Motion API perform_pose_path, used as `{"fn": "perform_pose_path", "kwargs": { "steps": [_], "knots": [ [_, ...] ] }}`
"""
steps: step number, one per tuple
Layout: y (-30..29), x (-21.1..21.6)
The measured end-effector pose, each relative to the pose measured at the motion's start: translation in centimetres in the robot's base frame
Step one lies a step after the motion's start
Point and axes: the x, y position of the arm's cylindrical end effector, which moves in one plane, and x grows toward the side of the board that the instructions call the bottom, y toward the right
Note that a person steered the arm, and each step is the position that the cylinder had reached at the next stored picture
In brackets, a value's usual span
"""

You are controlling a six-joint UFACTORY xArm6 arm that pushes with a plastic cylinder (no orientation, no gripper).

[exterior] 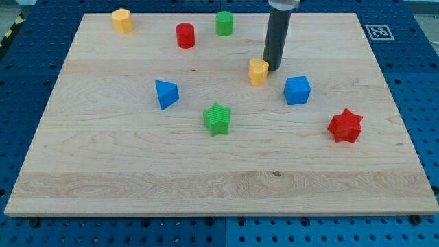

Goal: Move your arm towards red star

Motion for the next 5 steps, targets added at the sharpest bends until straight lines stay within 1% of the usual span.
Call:
{"fn": "perform_pose_path", "kwargs": {
  "steps": [1, 2, 4, 5],
  "knots": [
    [0.0, 0.0],
    [0.3, 1.4],
    [0.3, 6.1],
    [0.3, 10.9]
  ]
}}
